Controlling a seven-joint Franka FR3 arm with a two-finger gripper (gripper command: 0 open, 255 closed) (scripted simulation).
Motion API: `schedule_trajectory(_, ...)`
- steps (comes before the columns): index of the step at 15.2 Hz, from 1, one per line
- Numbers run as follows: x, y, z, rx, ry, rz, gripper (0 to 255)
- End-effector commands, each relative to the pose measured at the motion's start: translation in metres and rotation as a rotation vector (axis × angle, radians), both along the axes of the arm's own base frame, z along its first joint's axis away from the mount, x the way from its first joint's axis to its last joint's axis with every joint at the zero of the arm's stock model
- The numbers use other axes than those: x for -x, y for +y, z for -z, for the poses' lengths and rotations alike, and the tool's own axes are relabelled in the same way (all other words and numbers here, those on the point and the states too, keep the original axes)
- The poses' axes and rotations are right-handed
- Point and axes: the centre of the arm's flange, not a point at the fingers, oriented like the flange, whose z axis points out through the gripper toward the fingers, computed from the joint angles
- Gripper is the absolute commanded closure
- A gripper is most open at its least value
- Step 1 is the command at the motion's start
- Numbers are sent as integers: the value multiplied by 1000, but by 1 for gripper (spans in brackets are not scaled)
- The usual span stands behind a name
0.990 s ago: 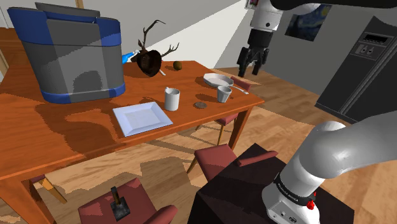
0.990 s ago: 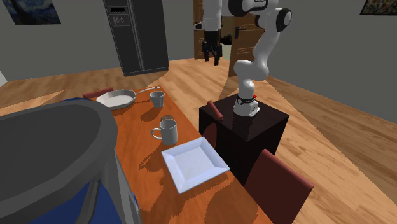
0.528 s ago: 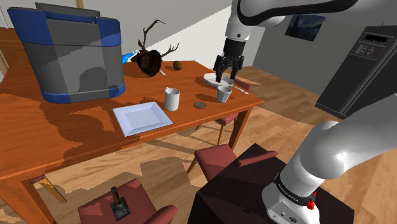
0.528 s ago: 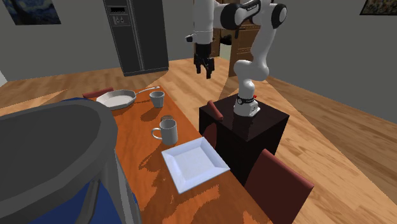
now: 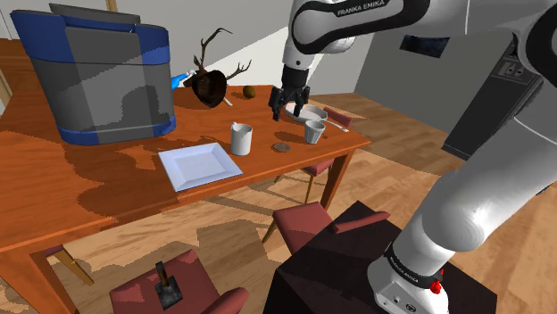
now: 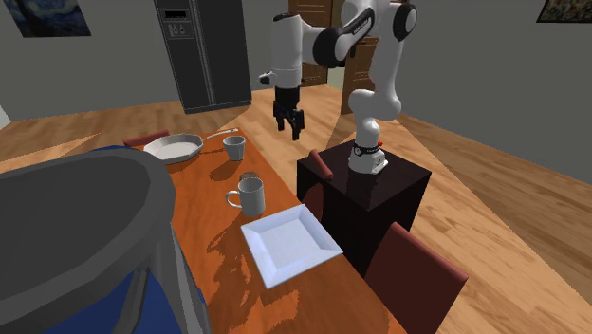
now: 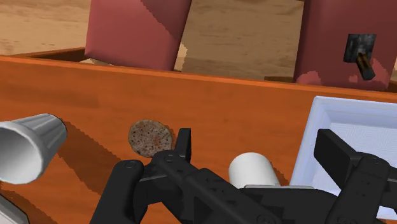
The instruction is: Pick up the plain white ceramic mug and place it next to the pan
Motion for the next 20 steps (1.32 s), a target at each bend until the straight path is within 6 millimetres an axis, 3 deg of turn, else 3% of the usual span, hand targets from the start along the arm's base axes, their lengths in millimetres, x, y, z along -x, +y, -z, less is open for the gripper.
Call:
schedule_trajectory(1,-20,10,14,0,-6,-7,0)
schedule_trajectory(15,-165,75,100,2,-40,-55,0)
schedule_trajectory(20,-168,76,122,2,-40,-56,0)
